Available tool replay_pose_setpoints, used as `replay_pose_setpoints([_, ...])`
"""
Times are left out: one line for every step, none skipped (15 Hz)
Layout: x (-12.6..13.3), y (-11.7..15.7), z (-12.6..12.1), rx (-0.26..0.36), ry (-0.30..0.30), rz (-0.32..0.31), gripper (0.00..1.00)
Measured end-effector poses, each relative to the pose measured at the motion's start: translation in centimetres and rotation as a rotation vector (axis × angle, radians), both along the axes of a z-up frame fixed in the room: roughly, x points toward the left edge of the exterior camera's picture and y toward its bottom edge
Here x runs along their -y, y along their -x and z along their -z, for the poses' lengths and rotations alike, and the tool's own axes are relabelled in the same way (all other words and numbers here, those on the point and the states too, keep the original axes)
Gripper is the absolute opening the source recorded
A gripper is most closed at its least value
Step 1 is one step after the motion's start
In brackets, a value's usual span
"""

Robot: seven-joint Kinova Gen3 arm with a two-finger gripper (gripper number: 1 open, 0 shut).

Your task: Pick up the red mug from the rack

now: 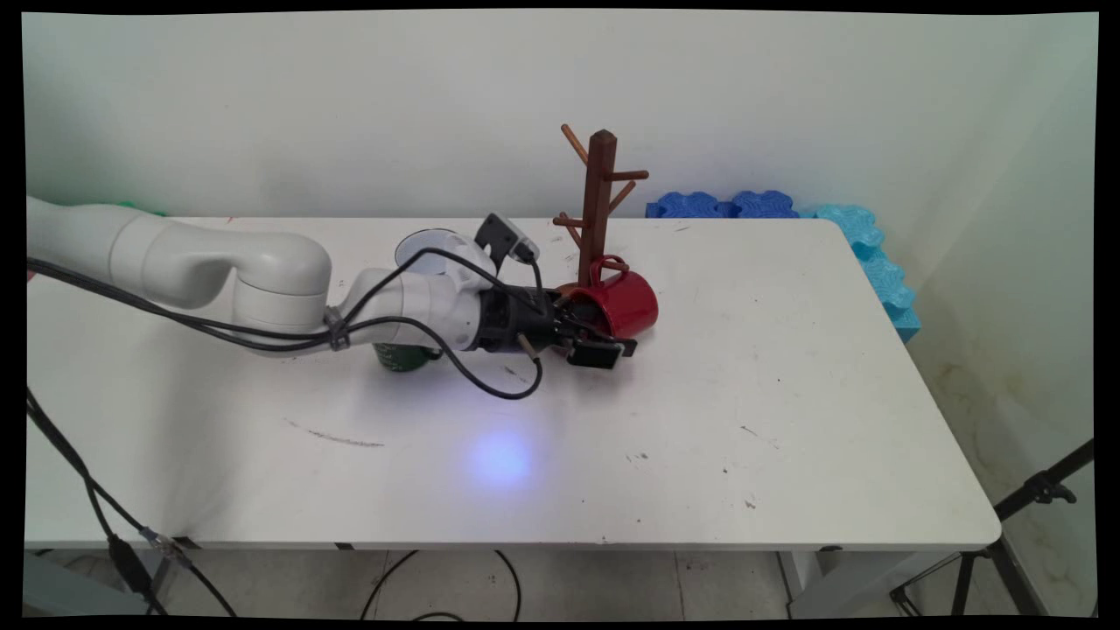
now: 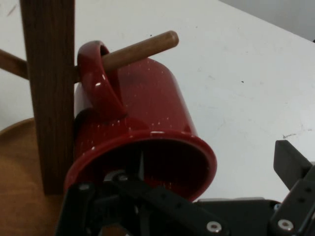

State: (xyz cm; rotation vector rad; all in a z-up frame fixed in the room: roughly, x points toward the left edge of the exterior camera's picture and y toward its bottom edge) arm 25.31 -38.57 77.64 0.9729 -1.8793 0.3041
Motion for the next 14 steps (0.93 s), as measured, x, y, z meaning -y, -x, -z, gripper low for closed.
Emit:
replay_pose_setpoints([0.1,0.2,0.1,-0.001,0.002,-0.003,1.00])
replay_pose_setpoints([0.2,0.4,0.2,-0.002,0.002,-0.005,1.00])
replay_pose_setpoints([0.4,0.6,0.4,-0.004,0.003,-0.007,1.00])
replay_pose_setpoints([0.5,0.8,0.5,-0.006,0.001,-0.012,1.00])
replay_pose_setpoints([0.6,1.0,0.6,-0.009,-0.002,-0.017,1.00])
replay_pose_setpoints([0.7,1.1,0.7,-0.013,-0.005,-0.020,1.00])
replay_pose_setpoints([0.8,1.3,0.7,-0.019,-0.009,-0.026,1.00])
replay_pose_setpoints([0.9,1.6,0.8,-0.029,-0.016,-0.034,1.00])
replay_pose_setpoints([1.0,1.8,0.9,-0.040,-0.024,-0.041,1.00])
replay_pose_setpoints([1.1,2.0,0.9,-0.049,-0.031,-0.046,1.00])
replay_pose_setpoints([1.2,2.2,1.0,-0.058,-0.040,-0.053,1.00])
replay_pose_setpoints([1.2,2.4,1.0,-0.067,-0.049,-0.058,1.00])
replay_pose_setpoints([1.2,2.5,1.0,-0.073,-0.057,-0.063,0.00])
replay_pose_setpoints([1.2,2.6,1.1,-0.078,-0.065,-0.066,0.00])
